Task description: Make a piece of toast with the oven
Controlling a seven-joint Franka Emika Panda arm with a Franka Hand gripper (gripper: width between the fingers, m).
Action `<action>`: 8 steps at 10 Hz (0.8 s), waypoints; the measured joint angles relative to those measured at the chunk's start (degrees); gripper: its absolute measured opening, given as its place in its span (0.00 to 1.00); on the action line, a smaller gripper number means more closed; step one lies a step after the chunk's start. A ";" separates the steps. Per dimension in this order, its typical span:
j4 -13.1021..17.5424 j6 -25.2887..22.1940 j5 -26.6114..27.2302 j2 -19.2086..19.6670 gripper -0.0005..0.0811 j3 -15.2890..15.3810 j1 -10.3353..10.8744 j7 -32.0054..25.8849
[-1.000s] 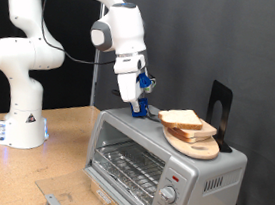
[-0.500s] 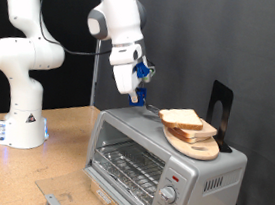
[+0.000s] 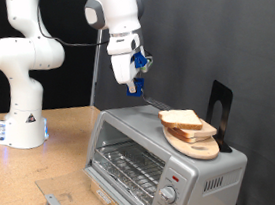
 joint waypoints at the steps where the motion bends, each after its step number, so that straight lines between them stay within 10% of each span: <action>1: -0.38 0.79 0.36 0.02 0.61 0.09 0.22 -0.52; 8: -3.37 9.66 -1.66 5.02 0.61 4.05 -0.62 0.74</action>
